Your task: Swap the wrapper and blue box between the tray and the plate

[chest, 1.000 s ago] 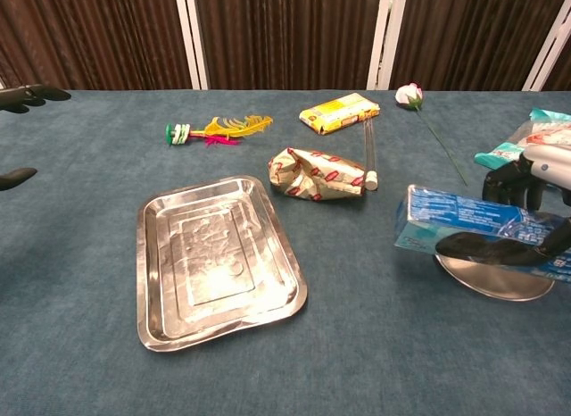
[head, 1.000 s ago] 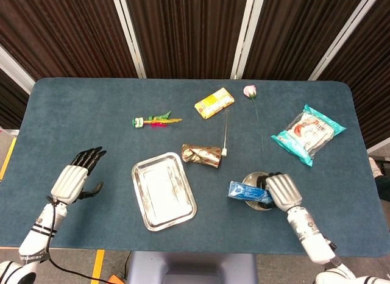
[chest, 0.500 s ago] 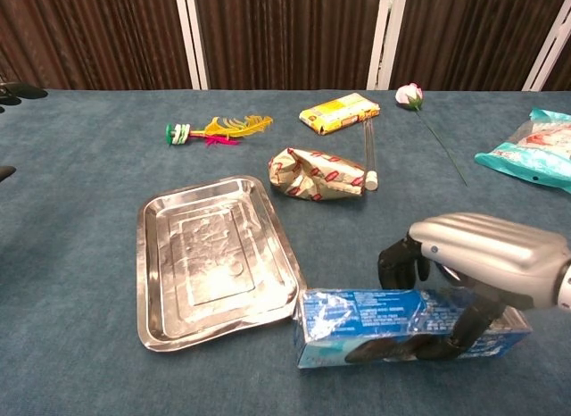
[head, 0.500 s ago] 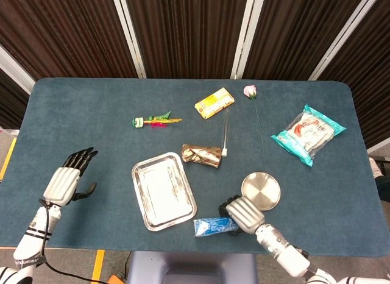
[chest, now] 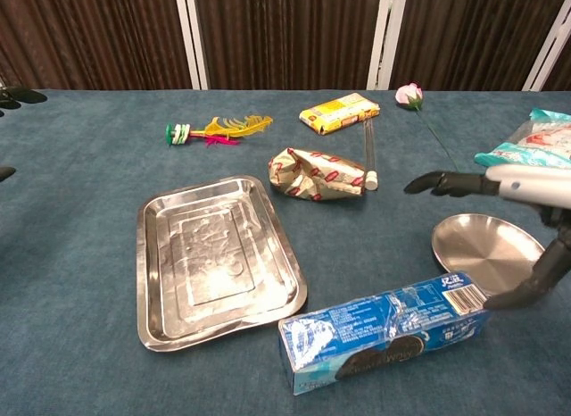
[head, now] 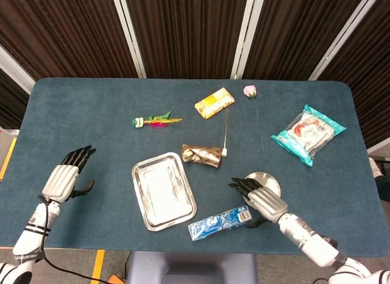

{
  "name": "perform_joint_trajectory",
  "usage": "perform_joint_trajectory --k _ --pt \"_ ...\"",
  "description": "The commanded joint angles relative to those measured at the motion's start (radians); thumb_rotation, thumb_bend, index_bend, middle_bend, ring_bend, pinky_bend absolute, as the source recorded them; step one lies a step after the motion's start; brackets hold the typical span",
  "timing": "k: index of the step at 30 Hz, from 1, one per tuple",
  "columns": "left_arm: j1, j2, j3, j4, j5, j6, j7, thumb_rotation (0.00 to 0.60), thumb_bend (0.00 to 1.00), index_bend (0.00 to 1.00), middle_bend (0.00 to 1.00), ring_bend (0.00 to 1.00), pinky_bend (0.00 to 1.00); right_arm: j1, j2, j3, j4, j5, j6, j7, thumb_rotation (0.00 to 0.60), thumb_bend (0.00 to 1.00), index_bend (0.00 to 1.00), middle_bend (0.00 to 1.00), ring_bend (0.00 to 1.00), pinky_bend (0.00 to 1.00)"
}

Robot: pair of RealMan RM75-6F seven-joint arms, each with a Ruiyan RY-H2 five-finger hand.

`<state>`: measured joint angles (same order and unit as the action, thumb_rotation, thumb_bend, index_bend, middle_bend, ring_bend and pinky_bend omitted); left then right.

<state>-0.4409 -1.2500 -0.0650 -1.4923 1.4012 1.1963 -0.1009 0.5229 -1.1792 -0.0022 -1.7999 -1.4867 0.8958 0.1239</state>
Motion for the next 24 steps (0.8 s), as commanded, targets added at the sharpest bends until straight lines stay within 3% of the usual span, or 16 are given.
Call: perform_joint_trajectory --k 1,4,8,14,18,21,24 --pt "-0.004 0.000 -0.007 0.008 -0.003 -0.009 -0.012 0.600 0.41 0.00 0.00 0.00 0.11 0.025 0.055 0.083 0.040 0.048 0.034 0.139 0.600 0.13 0.00 0.00 0.00 0.06" --pt "-0.008 0.001 -0.013 0.016 -0.005 -0.016 -0.018 0.600 0.41 0.00 0.00 0.00 0.11 0.097 -0.007 0.159 0.093 0.159 -0.025 0.089 0.600 0.13 0.00 0.00 0.00 0.06" --pt "-0.012 0.011 -0.013 0.017 -0.006 -0.033 -0.011 0.600 0.41 0.00 0.00 0.00 0.11 0.235 -0.140 0.227 0.206 0.344 -0.130 -0.094 0.600 0.13 0.00 0.00 0.00 0.06" --pt "-0.006 0.019 -0.016 0.027 -0.014 -0.035 -0.014 0.600 0.41 0.00 0.00 0.00 0.10 0.425 -0.367 0.258 0.424 0.638 -0.193 -0.347 0.600 0.13 0.00 0.00 0.00 0.06" --pt "-0.001 0.026 -0.018 0.040 -0.019 -0.038 -0.026 0.600 0.41 0.00 0.00 0.00 0.10 0.507 -0.472 0.263 0.552 0.780 -0.200 -0.440 0.600 0.13 0.01 0.01 0.00 0.07" --pt "0.001 0.030 -0.020 0.051 -0.020 -0.040 -0.036 0.600 0.41 0.00 0.00 0.00 0.10 0.551 -0.532 0.271 0.642 0.870 -0.217 -0.475 0.600 0.13 0.08 0.06 0.00 0.08" --pt "0.005 0.031 -0.022 0.061 -0.021 -0.039 -0.046 0.600 0.41 0.00 0.00 0.00 0.10 0.580 -0.577 0.280 0.705 0.908 -0.238 -0.481 0.600 0.20 0.24 0.17 0.02 0.15"
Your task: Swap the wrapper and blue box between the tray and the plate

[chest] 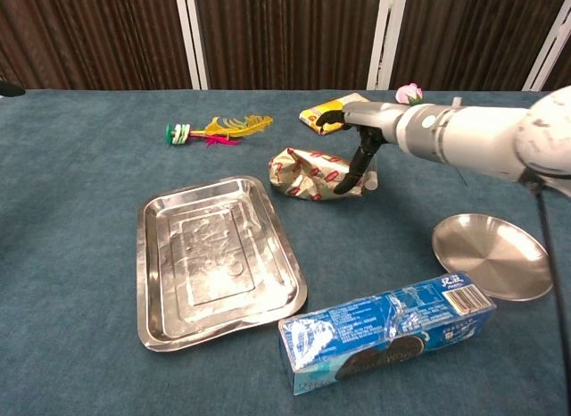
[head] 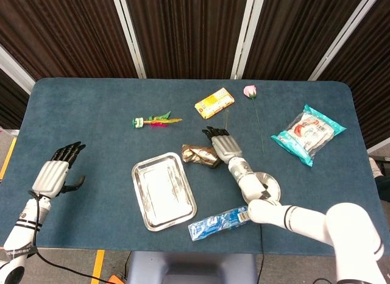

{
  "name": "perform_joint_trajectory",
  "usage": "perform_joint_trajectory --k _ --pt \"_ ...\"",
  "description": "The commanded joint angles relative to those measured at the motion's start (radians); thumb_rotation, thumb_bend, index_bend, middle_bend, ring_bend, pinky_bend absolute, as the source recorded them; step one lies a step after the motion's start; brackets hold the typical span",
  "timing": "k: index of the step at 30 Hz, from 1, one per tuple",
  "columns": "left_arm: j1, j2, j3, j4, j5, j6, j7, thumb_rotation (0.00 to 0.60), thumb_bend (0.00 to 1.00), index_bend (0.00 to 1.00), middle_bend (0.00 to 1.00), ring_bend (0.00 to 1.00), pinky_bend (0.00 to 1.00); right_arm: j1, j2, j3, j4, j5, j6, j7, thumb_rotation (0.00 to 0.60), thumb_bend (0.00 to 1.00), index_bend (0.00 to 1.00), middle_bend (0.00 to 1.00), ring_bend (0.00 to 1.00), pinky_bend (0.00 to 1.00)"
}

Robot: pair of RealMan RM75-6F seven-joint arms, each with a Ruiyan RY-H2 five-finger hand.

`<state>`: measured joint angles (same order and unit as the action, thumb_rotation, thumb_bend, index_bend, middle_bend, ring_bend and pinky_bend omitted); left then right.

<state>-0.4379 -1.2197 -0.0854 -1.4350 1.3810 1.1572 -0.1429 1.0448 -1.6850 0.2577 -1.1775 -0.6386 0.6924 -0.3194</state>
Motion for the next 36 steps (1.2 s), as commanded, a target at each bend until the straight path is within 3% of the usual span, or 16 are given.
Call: perform_joint_trajectory --k 1,5,7,10,13,16,20,23,26,28,29,32,36 --pt "0.003 0.000 -0.002 0.007 -0.001 0.001 -0.006 0.600 0.41 0.00 0.00 0.00 0.10 0.065 -0.087 0.022 0.102 0.057 -0.030 -0.038 0.600 0.26 0.32 0.24 0.06 0.20" --pt "0.006 0.002 -0.003 0.012 -0.004 -0.002 -0.006 0.600 0.42 0.00 0.00 0.00 0.10 0.068 -0.126 0.029 0.148 0.013 0.012 -0.026 0.600 0.43 0.70 0.53 0.43 0.50" --pt "0.006 0.003 -0.003 0.012 -0.005 -0.004 -0.006 0.600 0.42 0.00 0.00 0.00 0.10 0.062 -0.133 0.029 0.159 -0.010 0.032 -0.019 0.600 0.48 0.80 0.62 0.55 0.61" --pt "0.007 0.003 -0.005 0.010 -0.008 -0.008 -0.006 0.600 0.42 0.00 0.00 0.00 0.10 0.038 -0.117 0.033 0.135 -0.060 0.072 0.007 0.600 0.50 0.86 0.67 0.60 0.68" --pt "0.011 0.007 -0.003 -0.002 -0.007 -0.005 0.001 0.600 0.42 0.00 0.00 0.00 0.10 -0.007 -0.053 0.035 0.045 -0.126 0.124 0.045 0.600 0.50 0.87 0.68 0.61 0.69" --pt "0.018 0.015 -0.002 -0.027 0.001 0.010 0.015 0.600 0.42 0.00 0.00 0.00 0.10 -0.073 0.064 0.025 -0.115 -0.185 0.185 0.067 0.600 0.50 0.87 0.68 0.61 0.69" --pt "0.028 0.038 0.014 -0.073 0.051 0.042 0.024 0.600 0.42 0.00 0.00 0.00 0.10 -0.197 0.285 -0.044 -0.389 -0.271 0.258 0.070 0.600 0.50 0.87 0.68 0.61 0.69" --pt "0.035 0.046 0.029 -0.102 0.086 0.057 0.006 0.600 0.42 0.00 0.00 0.00 0.10 -0.267 0.408 -0.099 -0.502 -0.309 0.248 0.109 0.600 0.51 0.87 0.68 0.61 0.69" --pt "0.036 0.046 0.032 -0.108 0.094 0.060 0.003 0.600 0.42 0.00 0.00 0.00 0.10 -0.286 0.436 -0.113 -0.521 -0.328 0.245 0.128 0.600 0.52 0.85 0.68 0.61 0.68" --pt "0.035 0.037 0.042 -0.118 0.117 0.064 0.007 0.600 0.42 0.00 0.00 0.00 0.09 -0.339 0.470 -0.154 -0.531 -0.384 0.261 0.175 0.600 0.52 0.81 0.68 0.58 0.67" --pt "0.026 0.033 0.062 -0.129 0.156 0.052 0.020 0.600 0.42 0.00 0.00 0.00 0.09 -0.390 0.477 -0.198 -0.509 -0.422 0.260 0.239 0.600 0.53 0.79 0.68 0.55 0.67" --pt "0.020 0.041 0.084 -0.139 0.203 0.052 0.032 0.600 0.42 0.00 0.00 0.00 0.05 -0.431 0.454 -0.231 -0.423 -0.535 0.220 0.405 0.600 0.53 0.74 0.67 0.47 0.66" --pt "0.019 0.047 0.102 -0.147 0.227 0.045 0.028 0.600 0.42 0.00 0.00 0.00 0.04 -0.444 0.425 -0.261 -0.356 -0.639 0.202 0.473 0.600 0.53 0.67 0.64 0.45 0.65"
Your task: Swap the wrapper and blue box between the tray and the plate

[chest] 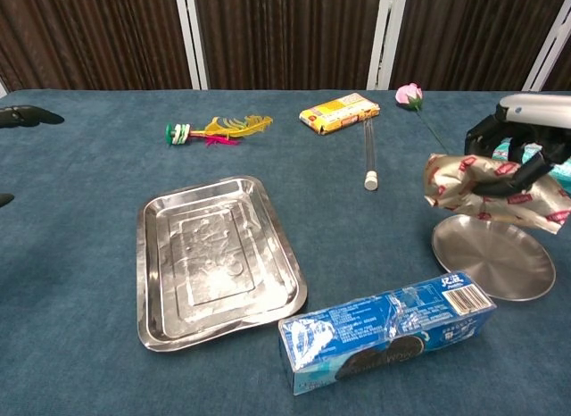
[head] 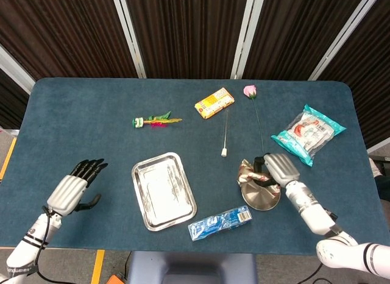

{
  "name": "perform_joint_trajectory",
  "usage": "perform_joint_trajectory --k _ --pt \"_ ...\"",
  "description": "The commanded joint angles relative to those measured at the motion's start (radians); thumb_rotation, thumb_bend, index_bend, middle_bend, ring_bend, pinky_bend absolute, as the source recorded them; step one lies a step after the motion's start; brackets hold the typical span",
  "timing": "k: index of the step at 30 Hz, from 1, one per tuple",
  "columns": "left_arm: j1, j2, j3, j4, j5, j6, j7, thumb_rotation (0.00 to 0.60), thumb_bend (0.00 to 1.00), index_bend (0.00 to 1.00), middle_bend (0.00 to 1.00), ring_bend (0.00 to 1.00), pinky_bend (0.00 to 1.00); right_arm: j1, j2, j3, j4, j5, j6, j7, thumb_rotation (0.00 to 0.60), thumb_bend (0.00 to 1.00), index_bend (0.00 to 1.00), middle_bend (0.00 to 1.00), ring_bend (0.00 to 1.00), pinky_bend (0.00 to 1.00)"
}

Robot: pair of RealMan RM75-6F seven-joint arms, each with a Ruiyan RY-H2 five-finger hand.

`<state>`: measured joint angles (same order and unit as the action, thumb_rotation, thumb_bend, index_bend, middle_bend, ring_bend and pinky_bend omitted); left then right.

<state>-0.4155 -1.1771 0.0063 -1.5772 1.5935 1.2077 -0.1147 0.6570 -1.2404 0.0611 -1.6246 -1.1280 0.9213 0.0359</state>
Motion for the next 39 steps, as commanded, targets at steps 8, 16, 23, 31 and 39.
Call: perform_joint_trajectory --k 8,16,23,31,39 --pt "-0.016 0.004 0.020 0.011 0.050 0.001 -0.046 0.600 0.42 0.00 0.00 0.00 0.01 -0.040 0.015 -0.090 0.117 -0.203 -0.115 0.148 0.600 0.26 0.02 0.16 0.07 0.24" --pt "-0.069 0.015 0.051 -0.127 0.103 -0.075 -0.137 0.600 0.41 0.00 0.00 0.00 0.01 -0.166 0.133 -0.099 0.028 -0.353 0.127 0.349 0.600 0.15 0.00 0.00 0.00 0.08" --pt "-0.164 -0.096 0.029 -0.213 0.110 -0.216 -0.009 0.600 0.40 0.00 0.00 0.00 0.02 -0.440 0.175 -0.129 0.060 -0.385 0.551 0.197 0.600 0.15 0.00 0.00 0.00 0.00" --pt "-0.216 -0.403 -0.040 -0.152 -0.021 -0.288 0.058 0.600 0.38 0.00 0.00 0.00 0.02 -0.505 0.183 -0.086 0.113 -0.366 0.627 0.272 0.600 0.15 0.00 0.00 0.00 0.00" --pt "-0.282 -0.631 -0.103 -0.034 -0.185 -0.376 0.184 0.600 0.38 0.00 0.00 0.00 0.02 -0.475 0.231 -0.085 0.151 -0.369 0.505 0.440 0.600 0.15 0.00 0.00 0.00 0.00"
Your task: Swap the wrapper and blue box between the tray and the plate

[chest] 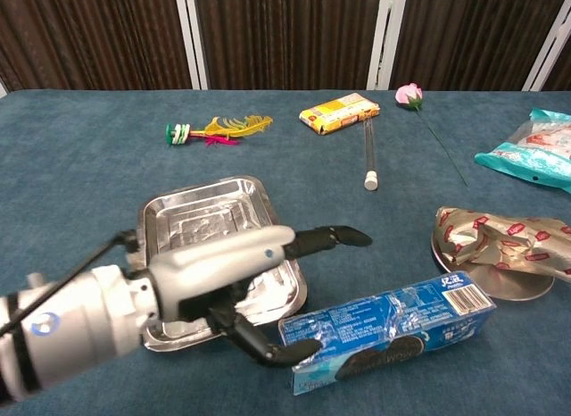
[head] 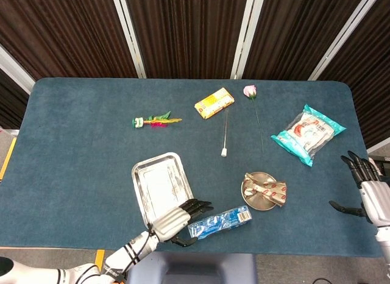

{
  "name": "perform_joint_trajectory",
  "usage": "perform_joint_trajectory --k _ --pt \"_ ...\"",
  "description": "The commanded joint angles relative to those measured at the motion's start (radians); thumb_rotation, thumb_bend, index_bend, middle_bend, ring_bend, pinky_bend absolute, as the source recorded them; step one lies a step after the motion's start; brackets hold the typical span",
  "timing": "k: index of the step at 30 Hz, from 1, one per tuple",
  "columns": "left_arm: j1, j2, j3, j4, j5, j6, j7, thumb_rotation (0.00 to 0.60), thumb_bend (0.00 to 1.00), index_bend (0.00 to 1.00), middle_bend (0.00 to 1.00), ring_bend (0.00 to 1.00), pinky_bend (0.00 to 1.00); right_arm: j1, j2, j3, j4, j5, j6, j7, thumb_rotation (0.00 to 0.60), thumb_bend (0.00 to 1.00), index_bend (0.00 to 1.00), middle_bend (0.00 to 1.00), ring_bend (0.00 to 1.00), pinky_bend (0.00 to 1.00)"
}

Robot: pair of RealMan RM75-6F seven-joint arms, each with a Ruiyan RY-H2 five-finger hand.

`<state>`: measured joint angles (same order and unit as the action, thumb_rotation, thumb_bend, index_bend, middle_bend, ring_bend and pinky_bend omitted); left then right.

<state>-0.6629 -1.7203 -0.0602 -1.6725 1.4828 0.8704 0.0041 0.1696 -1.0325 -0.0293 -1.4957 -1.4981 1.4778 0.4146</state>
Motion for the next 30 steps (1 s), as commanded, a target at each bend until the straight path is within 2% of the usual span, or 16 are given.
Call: perform_joint_trajectory --k 1,9,19,24,25,27,30 --pt "-0.041 -0.115 -0.045 0.076 -0.097 -0.043 0.079 0.600 0.38 0.00 0.00 0.00 0.02 0.015 0.029 0.008 0.025 0.002 -0.062 0.080 0.600 0.15 0.00 0.00 0.00 0.00" --pt "-0.093 -0.235 -0.092 0.159 -0.178 -0.057 0.164 0.600 0.38 0.00 0.00 0.00 0.04 0.015 0.043 0.012 0.040 -0.023 -0.083 0.146 0.600 0.15 0.00 0.00 0.00 0.00" --pt "-0.120 -0.286 -0.091 0.195 -0.239 -0.056 0.241 0.600 0.38 0.00 0.00 0.00 0.10 0.011 0.044 0.023 0.032 -0.025 -0.100 0.137 0.600 0.15 0.00 0.00 0.00 0.00" --pt "-0.122 -0.310 -0.074 0.219 -0.282 -0.029 0.344 0.600 0.38 0.00 0.00 0.01 0.19 0.012 0.046 0.022 0.028 -0.039 -0.107 0.139 0.600 0.15 0.00 0.00 0.00 0.00" --pt "-0.117 -0.319 -0.075 0.221 -0.289 -0.015 0.350 0.600 0.38 0.02 0.00 0.04 0.25 0.011 0.046 0.022 0.028 -0.041 -0.107 0.139 0.600 0.15 0.00 0.00 0.00 0.00" --pt "-0.106 -0.339 -0.081 0.231 -0.294 0.021 0.360 0.600 0.38 0.11 0.08 0.14 0.38 0.009 0.047 0.023 0.029 -0.044 -0.105 0.140 0.600 0.15 0.00 0.00 0.00 0.00" --pt "-0.110 -0.336 -0.087 0.231 -0.312 0.004 0.349 0.600 0.40 0.30 0.31 0.34 0.54 0.008 0.047 0.027 0.029 -0.040 -0.107 0.143 0.600 0.15 0.00 0.00 0.00 0.00"
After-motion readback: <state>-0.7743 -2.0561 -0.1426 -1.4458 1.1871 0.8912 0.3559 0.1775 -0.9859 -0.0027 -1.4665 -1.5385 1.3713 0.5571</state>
